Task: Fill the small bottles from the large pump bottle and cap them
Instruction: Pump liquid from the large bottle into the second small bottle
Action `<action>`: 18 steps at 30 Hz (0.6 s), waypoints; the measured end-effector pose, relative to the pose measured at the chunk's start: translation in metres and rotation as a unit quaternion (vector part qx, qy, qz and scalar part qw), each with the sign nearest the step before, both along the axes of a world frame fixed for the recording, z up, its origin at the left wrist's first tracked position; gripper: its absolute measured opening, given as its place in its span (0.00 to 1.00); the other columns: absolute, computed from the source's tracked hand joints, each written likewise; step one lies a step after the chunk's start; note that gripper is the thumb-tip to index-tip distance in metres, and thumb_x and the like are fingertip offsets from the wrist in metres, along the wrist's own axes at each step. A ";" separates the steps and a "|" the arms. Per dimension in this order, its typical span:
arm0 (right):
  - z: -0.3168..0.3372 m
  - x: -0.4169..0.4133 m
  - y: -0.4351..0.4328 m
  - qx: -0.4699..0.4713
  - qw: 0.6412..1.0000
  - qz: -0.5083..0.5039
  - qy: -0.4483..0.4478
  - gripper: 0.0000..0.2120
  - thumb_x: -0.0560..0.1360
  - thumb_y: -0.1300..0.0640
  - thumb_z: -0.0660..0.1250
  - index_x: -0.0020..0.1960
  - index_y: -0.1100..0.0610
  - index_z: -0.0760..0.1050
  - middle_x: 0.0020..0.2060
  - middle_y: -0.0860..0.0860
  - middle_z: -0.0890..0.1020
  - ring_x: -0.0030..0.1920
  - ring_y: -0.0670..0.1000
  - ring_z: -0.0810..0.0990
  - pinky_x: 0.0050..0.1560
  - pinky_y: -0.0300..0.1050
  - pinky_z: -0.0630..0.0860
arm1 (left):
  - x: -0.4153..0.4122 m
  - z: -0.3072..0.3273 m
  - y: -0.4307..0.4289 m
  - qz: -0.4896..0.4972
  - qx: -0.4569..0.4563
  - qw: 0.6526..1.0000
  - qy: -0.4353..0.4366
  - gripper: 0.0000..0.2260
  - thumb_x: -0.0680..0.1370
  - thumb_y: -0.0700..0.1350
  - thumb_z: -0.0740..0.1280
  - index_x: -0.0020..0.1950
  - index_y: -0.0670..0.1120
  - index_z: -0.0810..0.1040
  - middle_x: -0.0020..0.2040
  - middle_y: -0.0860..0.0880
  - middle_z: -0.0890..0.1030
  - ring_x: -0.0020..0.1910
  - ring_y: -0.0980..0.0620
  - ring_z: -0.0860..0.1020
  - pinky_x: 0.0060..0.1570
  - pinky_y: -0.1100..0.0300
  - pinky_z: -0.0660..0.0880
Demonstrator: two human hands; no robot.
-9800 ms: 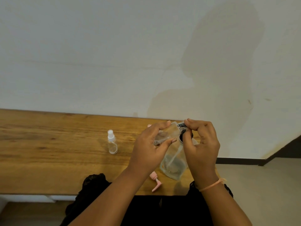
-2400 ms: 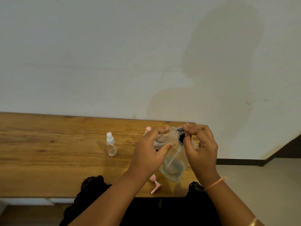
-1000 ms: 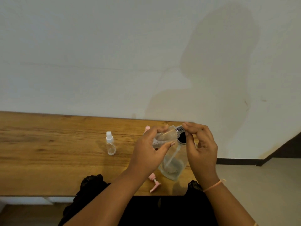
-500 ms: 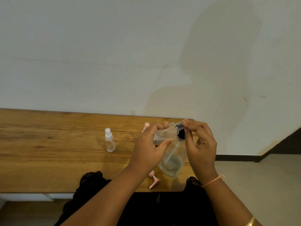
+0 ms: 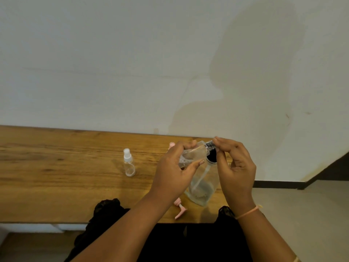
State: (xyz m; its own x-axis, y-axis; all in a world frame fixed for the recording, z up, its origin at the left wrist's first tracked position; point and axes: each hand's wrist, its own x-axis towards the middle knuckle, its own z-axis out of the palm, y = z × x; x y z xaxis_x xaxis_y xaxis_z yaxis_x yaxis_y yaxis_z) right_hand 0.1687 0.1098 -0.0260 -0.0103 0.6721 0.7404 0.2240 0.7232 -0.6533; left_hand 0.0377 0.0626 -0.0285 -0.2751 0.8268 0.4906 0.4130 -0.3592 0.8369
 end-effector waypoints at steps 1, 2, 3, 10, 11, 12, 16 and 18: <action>-0.003 0.002 0.001 0.002 1.000 -0.001 -0.007 0.14 0.73 0.70 0.65 0.53 0.55 0.78 0.49 0.45 0.79 0.53 0.40 0.78 0.56 0.34 0.75 | 0.000 0.000 0.000 -0.003 -0.007 1.000 0.004 0.17 0.70 0.42 0.75 0.52 0.56 0.73 0.53 0.67 0.75 0.57 0.73 0.72 0.54 0.78 0.68; -0.005 0.003 0.002 0.003 1.000 -0.002 -0.015 0.14 0.73 0.70 0.65 0.53 0.56 0.78 0.49 0.46 0.79 0.54 0.41 0.78 0.56 0.34 0.74 | -0.001 0.000 0.000 -0.005 -0.013 1.000 0.009 0.17 0.70 0.42 0.75 0.51 0.58 0.73 0.52 0.68 0.75 0.57 0.73 0.72 0.54 0.77 0.68; -0.006 0.004 0.003 0.002 1.000 -0.002 -0.023 0.14 0.73 0.71 0.65 0.53 0.56 0.78 0.49 0.47 0.80 0.54 0.41 0.78 0.56 0.35 0.74 | -0.001 0.000 0.000 -0.006 -0.018 1.000 0.014 0.18 0.70 0.43 0.75 0.50 0.60 0.72 0.52 0.69 0.75 0.57 0.73 0.72 0.54 0.77 0.69; 0.001 -0.002 -0.004 -0.016 1.000 0.009 0.024 0.15 0.73 0.69 0.64 0.51 0.52 0.78 0.49 0.46 0.80 0.52 0.43 0.79 0.55 0.37 0.76 | 0.000 0.000 -0.004 -0.007 0.002 1.000 -0.008 0.19 0.70 0.41 0.75 0.51 0.60 0.72 0.54 0.66 0.76 0.58 0.71 0.73 0.54 0.77 0.68; 0.002 -0.003 -0.006 -0.013 0.999 0.007 0.028 0.14 0.73 0.67 0.64 0.51 0.51 0.78 0.48 0.45 0.80 0.52 0.44 0.80 0.54 0.38 0.76 | -0.001 0.001 -0.005 -0.007 0.007 1.000 -0.010 0.19 0.70 0.41 0.75 0.52 0.59 0.72 0.54 0.65 0.76 0.58 0.71 0.73 0.54 0.78 0.68; 0.004 -0.003 -0.006 -0.006 1.000 0.004 0.027 0.12 0.74 0.66 0.64 0.51 0.51 0.78 0.48 0.45 0.80 0.52 0.44 0.80 0.54 0.39 0.77 | -0.001 0.002 -0.005 -0.007 0.011 1.000 -0.010 0.18 0.70 0.40 0.75 0.52 0.58 0.73 0.54 0.65 0.76 0.58 0.72 0.72 0.53 0.78 0.68; 0.003 -0.004 -0.004 0.016 1.000 -0.017 0.004 0.10 0.73 0.65 0.64 0.51 0.54 0.78 0.48 0.45 0.79 0.51 0.42 0.79 0.54 0.35 0.76 | -0.003 0.003 -0.004 -0.010 0.006 1.000 -0.008 0.20 0.70 0.41 0.75 0.50 0.61 0.71 0.54 0.65 0.76 0.58 0.72 0.72 0.52 0.79 0.68; 0.000 -0.003 -0.002 0.015 1.000 -0.017 -0.003 0.10 0.73 0.66 0.65 0.51 0.55 0.78 0.48 0.44 0.79 0.52 0.40 0.78 0.54 0.33 0.75 | -0.003 0.003 -0.003 -0.014 -0.007 1.000 -0.006 0.20 0.70 0.41 0.75 0.50 0.61 0.71 0.54 0.66 0.76 0.57 0.72 0.72 0.52 0.78 0.68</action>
State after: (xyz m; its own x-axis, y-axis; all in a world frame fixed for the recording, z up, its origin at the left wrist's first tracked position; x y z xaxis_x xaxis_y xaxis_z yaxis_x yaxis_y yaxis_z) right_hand 0.1655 0.1080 -0.0260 0.0080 0.6493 0.7605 0.2535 0.7344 -0.6296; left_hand 0.0344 0.0600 -0.0255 -0.2571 0.8407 0.4766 0.3934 -0.3594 0.8462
